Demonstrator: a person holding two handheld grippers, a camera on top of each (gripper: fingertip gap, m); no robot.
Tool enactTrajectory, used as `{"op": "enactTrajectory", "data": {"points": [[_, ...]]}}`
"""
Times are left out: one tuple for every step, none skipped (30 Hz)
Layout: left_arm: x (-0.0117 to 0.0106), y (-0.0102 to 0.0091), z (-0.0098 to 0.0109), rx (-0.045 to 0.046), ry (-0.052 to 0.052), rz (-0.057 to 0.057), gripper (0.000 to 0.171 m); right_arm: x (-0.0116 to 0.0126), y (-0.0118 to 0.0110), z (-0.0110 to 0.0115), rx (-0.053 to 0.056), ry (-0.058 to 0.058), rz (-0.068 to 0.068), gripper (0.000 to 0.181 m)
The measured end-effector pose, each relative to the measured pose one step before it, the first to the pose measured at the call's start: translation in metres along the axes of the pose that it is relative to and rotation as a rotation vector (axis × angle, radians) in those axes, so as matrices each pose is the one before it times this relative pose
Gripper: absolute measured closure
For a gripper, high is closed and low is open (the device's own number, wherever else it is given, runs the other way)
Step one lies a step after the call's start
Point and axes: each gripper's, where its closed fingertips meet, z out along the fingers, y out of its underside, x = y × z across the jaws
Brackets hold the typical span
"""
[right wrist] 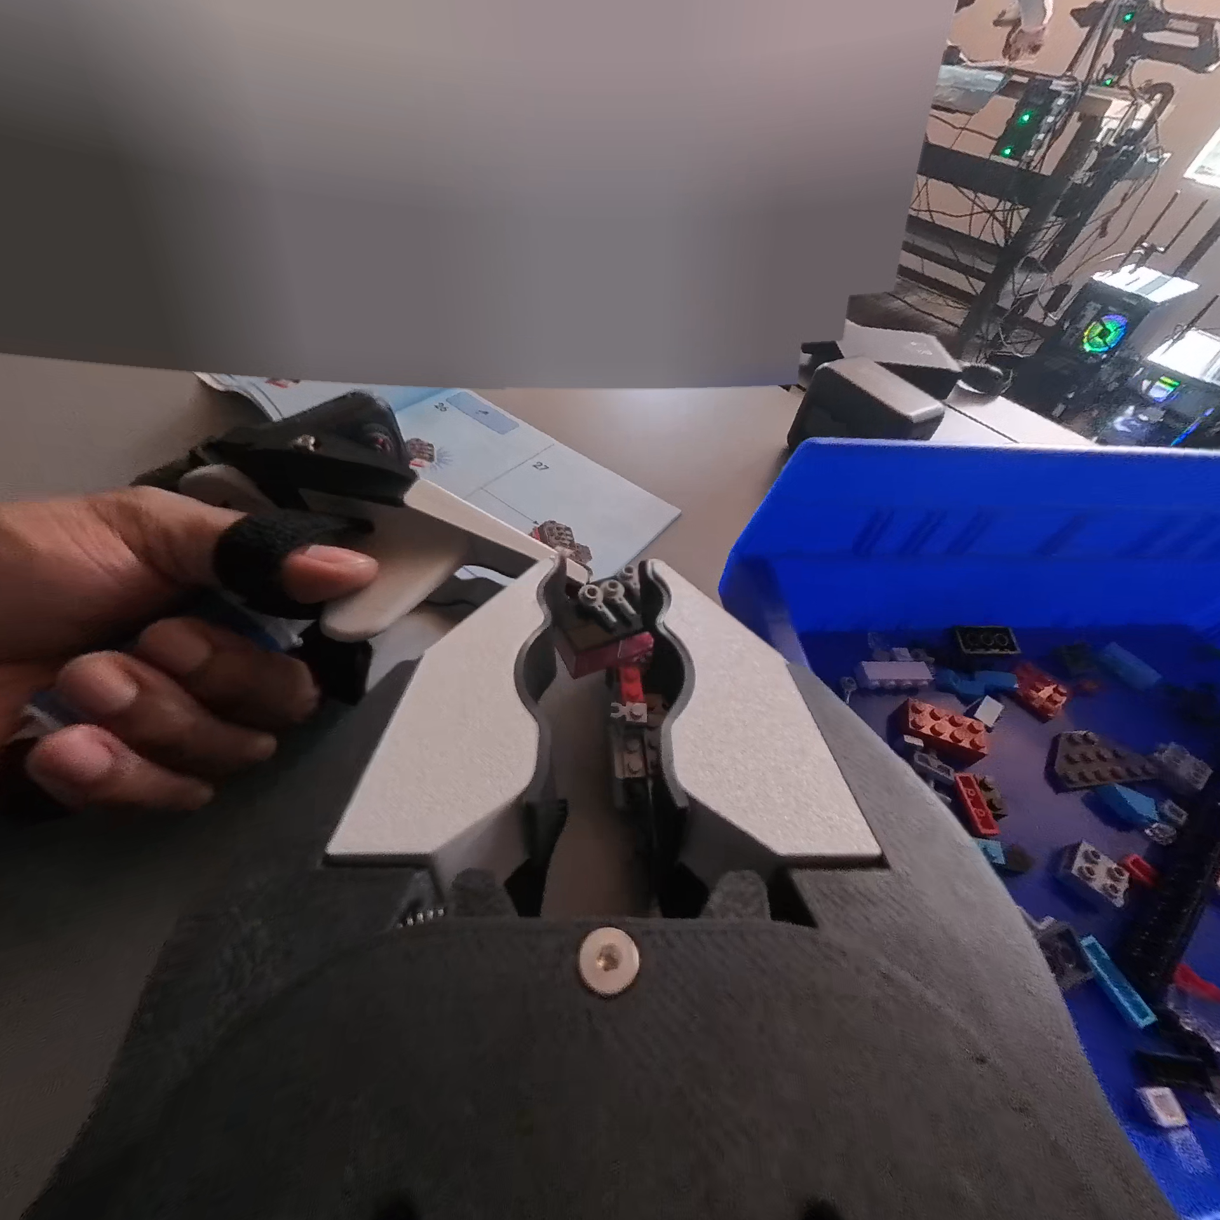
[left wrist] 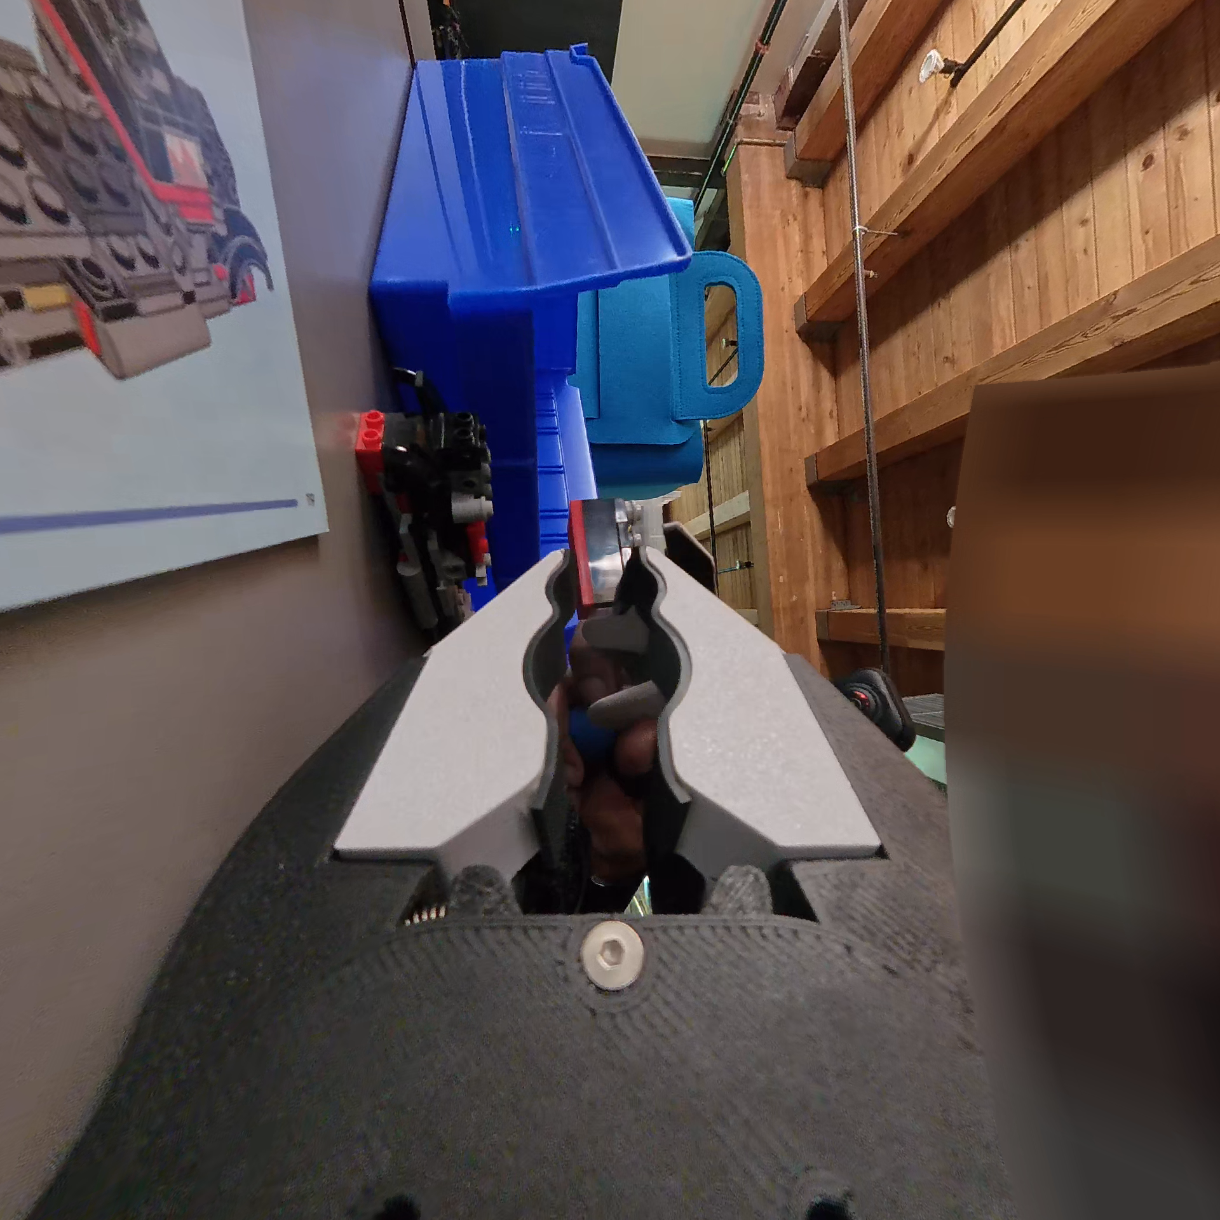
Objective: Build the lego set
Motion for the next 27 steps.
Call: {"op": "enactTrajectory", "data": {"points": [[0.00036, -0.00051, -0.00011, 0.00158, 0.0031, -0.0040, 0.154, 0.00145, -0.00113, -0.00116, 0.0040, -0.0016, 0.0326, 0.157], [0.00071, -0.00042, -0.00010, 0.00096, 0.0044, -0.0023, 0.154, 0.00204, -0.00071, -0.00132, 0.0019, 0.0000, 0.0421, 0.154], [0.00099, -0.00005, -0.00003, -0.00065, 0.0059, -0.0010, 0.154, 0.00210, -0.00059, -0.00156, 0.0023, -0.0017, 0.0486, 0.153], [0.00116, -0.00001, -0.00013, -0.00137, 0.0064, -0.0006, 0.154, 0.00138, -0.00071, -0.00166, 0.0036, -0.0060, 0.0493, 0.150], [0.00107, 0.00000, -0.00013, -0.00198, 0.0058, -0.0023, 0.154, 0.00085, -0.00060, -0.00161, 0.0044, -0.0073, 0.0403, 0.147], [0.00124, -0.00024, -0.00007, -0.00185, 0.0068, -0.0041, 0.154, -0.00081, -0.00059, -0.00134, 0.0065, -0.0139, 0.0157, 0.142], [0.00164, -0.00029, 0.00001, -0.00253, 0.0084, -0.0068, 0.154, -0.00219, 0.00040, -0.00077, 0.0028, -0.0172, -0.0126, 0.138], [0.00185, -0.00030, 0.00018, -0.00304, 0.0092, -0.0089, 0.154, -0.00174, 0.00211, -0.00010, -0.0075, -0.0117, -0.0253, 0.133], [0.00212, -0.00003, 0.00013, -0.00374, 0.0081, -0.0062, 0.154, -0.00106, 0.00257, 0.00013, -0.0109, -0.0081, -0.0228, 0.127], [0.00220, 0.00081, 0.00043, -0.00753, 0.0064, -0.0042, 0.154, -0.00081, 0.00133, -0.00009, -0.0033, -0.0086, -0.0166, 0.124], [0.00237, 0.00156, 0.00055, -0.01151, 0.0065, -0.0052, 0.154, -0.00114, 0.00064, -0.00005, 0.0009, -0.0138, -0.0098, 0.123], [0.00227, 0.00134, 0.00049, -0.00969, 0.0044, -0.0030, 0.154, -0.00157, 0.00016, -0.00010, 0.0011, -0.0180, -0.0038, 0.122], [0.00184, 0.00192, 0.00060, -0.01387, 0.0002, 0.0006, 0.154, -0.00151, -0.00039, -0.00040, 0.0055, -0.0181, -0.0028, 0.122], [0.00111, 0.00218, 0.00081, -0.01769, -0.0041, 0.0022, 0.154, -0.00119, -0.00048, -0.00048, 0.0072, -0.0162, -0.0040, 0.122], [0.00124, 0.00214, 0.00083, -0.01641, -0.0007, -0.0014, 0.154, -0.00083, 0.00000, -0.00058, 0.0051, -0.0141, -0.0047, 0.123], [0.00081, 0.00157, 0.00053, -0.01270, -0.0031, -0.0023, 0.154, -0.00090, 0.00024, -0.00059, 0.0040, -0.0139, -0.0052, 0.123], [0.00060, 0.00168, 0.00052, -0.01265, -0.0033, -0.0012, 0.154, -0.00098, 0.00022, -0.00072, 0.0037, -0.0126, -0.0047, 0.123], [0.00137, 0.00158, 0.00059, -0.01116, 0.0027, -0.0031, 0.154, -0.00098, 0.00000, -0.00091, 0.0044, -0.0108, -0.0051, 0.123], [0.00111, 0.00130, 0.00046, -0.00925, 0.0029, -0.0053, 0.154, -0.00056, -0.00042, -0.00089, 0.0053, -0.0066, -0.0062, 0.124], [-0.00018, 0.00109, 0.00024, -0.00784, -0.0057, -0.0014, 0.154, -0.00004, -0.00058, -0.00091, 0.0058, -0.0020, -0.0061, 0.124], [-0.00077, 0.00134, 0.00029, -0.00974, -0.0088, 0.0029, 0.154, -0.00042, -0.00076, -0.00091, 0.0056, -0.0038, -0.0062, 0.126], [0.00031, 0.00056, 0.00016, -0.00479, -0.0013, 0.0016, 0.154, -0.00044, -0.00032, -0.00069, 0.0031, -0.0046, -0.0060, 0.127], [0.00066, 0.00011, 0.00003, -0.00189, 0.0026, -0.0018, 0.154, -0.00003, 0.00008, -0.00047, 0.0019, -0.0019, -0.0046, 0.128], [0.00059, 0.00041, 0.00032, -0.00422, 0.0029, -0.0033, 0.154, -0.00003, 0.00043, -0.00030, -0.0004, -0.0012, -0.0032, 0.130], [0.00019, 0.00078, 0.00029, -0.00647, -0.0003, -0.0015, 0.154, 0.00015, 0.00089, -0.00001, -0.0030, -0.0003, -0.0029, 0.130], [-0.00045, 0.00090, 0.00029, -0.00670, -0.0050, 0.0025, 0.154, 0.00069, 0.00093, -0.00010, -0.0024, 0.0027, -0.0024, 0.131], [-0.00031, 0.00095, 0.00032, -0.00701, -0.0046, 0.0040, 0.154, 0.00027, 0.00049, -0.00011, 0.0003, -0.0002, -0.0013, 0.132]]}}
